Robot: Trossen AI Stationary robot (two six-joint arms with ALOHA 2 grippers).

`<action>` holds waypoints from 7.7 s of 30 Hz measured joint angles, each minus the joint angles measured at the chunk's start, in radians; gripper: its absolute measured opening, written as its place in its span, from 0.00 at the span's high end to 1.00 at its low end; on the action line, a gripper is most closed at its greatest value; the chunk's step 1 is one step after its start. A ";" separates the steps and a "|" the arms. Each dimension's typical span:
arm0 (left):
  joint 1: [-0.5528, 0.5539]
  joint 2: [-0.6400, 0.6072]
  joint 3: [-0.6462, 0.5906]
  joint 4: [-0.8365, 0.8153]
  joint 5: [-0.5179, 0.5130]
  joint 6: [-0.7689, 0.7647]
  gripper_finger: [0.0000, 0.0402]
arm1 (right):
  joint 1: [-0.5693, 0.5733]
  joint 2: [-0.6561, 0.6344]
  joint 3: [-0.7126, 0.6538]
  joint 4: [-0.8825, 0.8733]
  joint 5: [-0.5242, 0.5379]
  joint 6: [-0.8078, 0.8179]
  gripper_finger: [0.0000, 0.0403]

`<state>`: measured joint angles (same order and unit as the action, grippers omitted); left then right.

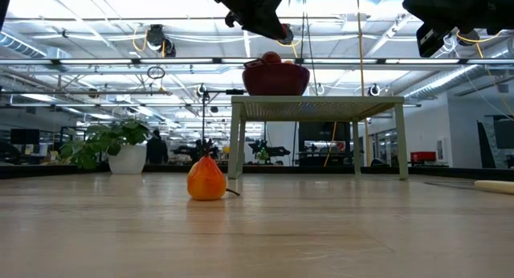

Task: Pick & Place Fruit
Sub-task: Put the pear into the dark red colander on the shelf

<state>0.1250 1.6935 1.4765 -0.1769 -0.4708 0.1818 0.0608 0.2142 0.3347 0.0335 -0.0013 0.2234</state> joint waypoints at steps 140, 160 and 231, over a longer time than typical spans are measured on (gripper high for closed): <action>-0.359 -0.088 -0.001 -0.316 0.003 -0.272 0.95 | 0.000 0.000 0.000 -0.008 -0.001 0.000 1.00; -0.523 -0.010 -0.001 -0.527 0.220 -0.708 0.95 | 0.000 0.000 0.000 -0.008 -0.001 0.000 1.00; -0.393 0.348 -0.002 -0.630 0.384 -0.212 0.22 | 0.000 0.000 0.000 -0.031 -0.001 0.000 1.00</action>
<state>-0.2684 2.0415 1.4746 -0.8066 -0.0868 -0.0303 0.0610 0.2142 0.3347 0.0021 -0.0021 0.2234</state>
